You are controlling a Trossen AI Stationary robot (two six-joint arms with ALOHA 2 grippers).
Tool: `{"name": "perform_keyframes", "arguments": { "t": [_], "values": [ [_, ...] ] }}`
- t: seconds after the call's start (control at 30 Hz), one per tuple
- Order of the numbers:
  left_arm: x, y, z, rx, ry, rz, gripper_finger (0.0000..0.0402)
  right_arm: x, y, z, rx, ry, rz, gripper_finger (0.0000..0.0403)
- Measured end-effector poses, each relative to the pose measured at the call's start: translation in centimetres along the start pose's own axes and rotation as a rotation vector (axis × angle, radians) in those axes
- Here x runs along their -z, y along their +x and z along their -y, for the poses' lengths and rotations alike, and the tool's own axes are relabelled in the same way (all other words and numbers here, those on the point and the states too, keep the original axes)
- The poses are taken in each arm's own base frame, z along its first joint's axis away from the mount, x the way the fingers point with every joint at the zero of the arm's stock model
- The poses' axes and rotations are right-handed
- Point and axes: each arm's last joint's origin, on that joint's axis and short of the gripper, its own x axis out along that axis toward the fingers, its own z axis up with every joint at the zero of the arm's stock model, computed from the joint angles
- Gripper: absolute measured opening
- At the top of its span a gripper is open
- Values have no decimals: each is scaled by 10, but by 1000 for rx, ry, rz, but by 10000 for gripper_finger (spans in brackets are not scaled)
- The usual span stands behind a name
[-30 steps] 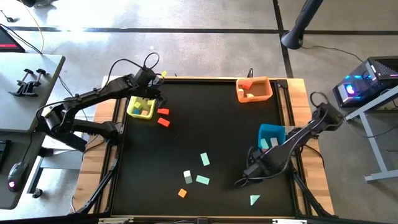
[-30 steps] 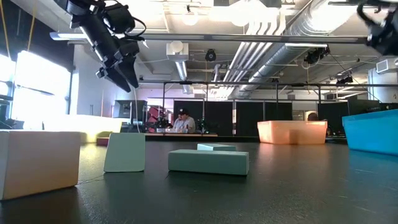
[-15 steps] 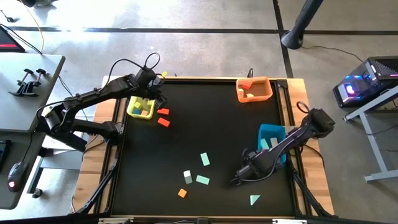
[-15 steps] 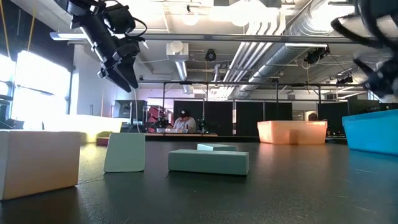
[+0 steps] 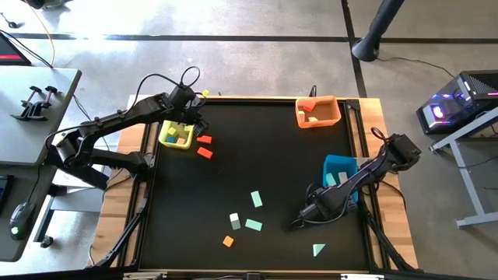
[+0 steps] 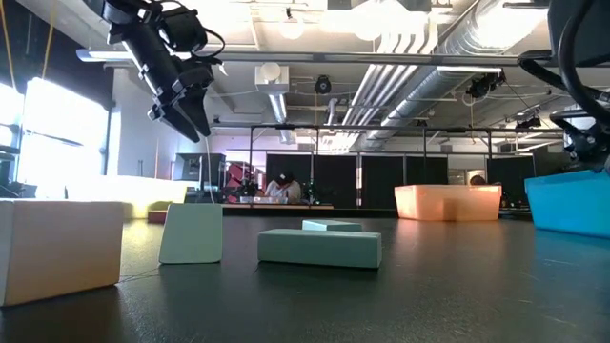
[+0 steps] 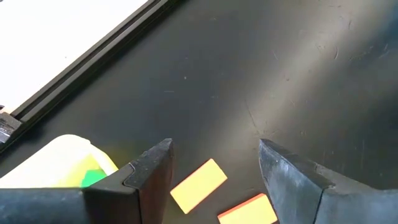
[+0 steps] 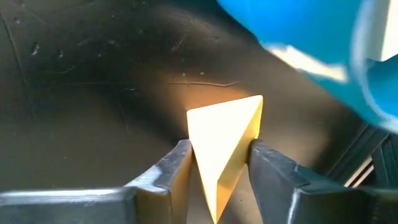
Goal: Sort blocks by size
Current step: Put the yellow triangle block into the orange bin
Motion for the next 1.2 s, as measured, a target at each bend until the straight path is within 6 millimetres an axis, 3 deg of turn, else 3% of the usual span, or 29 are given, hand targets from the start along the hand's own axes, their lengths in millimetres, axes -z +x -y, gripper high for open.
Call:
{"name": "perform_keyframes", "arguments": {
  "t": [0.3,0.57,0.8,1.0,1.1,1.2],
  "values": [
    [0,0,0,0,-24,2,221,3,-8,-3,0,-37,37,96],
    [-2,0,0,1,-24,22,221,17,-42,-23,-125,-257,133,89],
    [-6,0,0,4,-6,65,221,23,-80,-41,-395,-380,248,86],
    [-7,0,0,4,-6,71,221,-7,-112,-22,-557,-265,470,64],
    [-7,0,0,4,-6,73,221,-36,-130,-2,-564,-214,608,62],
    [-8,-1,0,4,-7,81,221,-78,-139,22,-489,-136,736,61]
  ]
}}
